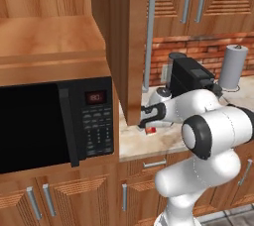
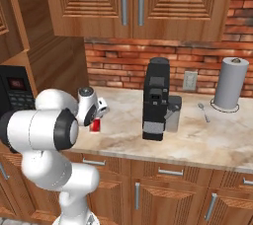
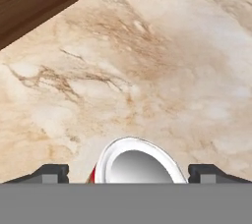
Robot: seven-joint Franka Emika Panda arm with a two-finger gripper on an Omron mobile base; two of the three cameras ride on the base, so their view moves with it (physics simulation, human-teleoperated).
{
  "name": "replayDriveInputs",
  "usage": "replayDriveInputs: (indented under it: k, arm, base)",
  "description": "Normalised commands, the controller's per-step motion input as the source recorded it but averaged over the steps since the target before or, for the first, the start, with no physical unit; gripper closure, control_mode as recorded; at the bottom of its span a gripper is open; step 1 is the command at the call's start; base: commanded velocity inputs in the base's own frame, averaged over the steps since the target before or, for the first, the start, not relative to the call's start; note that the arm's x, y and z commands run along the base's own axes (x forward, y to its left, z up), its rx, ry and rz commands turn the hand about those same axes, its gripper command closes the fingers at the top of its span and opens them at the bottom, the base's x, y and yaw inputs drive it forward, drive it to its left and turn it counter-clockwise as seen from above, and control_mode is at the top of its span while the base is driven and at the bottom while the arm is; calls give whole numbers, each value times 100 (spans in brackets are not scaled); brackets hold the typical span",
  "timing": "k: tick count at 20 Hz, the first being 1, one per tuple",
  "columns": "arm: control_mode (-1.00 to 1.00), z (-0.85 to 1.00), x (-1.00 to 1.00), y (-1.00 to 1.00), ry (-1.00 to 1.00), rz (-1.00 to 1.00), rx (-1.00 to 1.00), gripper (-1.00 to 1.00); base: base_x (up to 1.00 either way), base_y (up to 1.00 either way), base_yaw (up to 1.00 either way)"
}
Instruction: Pick the canned food and honey bottle from the counter and place them in the cabinets closest to them.
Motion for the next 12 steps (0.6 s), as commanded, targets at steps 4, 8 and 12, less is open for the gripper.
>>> replayDriveInputs:
  k: [4, 8, 12]
  arm:
    - [-100, -16, 1, 0, 2, 0, -2, 100]
    - [-100, 0, -1, 0, 0, 0, 0, 100]
    - [-100, 23, -12, -6, -1, -3, 4, 100]
  base:
    - [0, 0, 0]
    - [0, 0, 0]
    - [0, 0, 0]
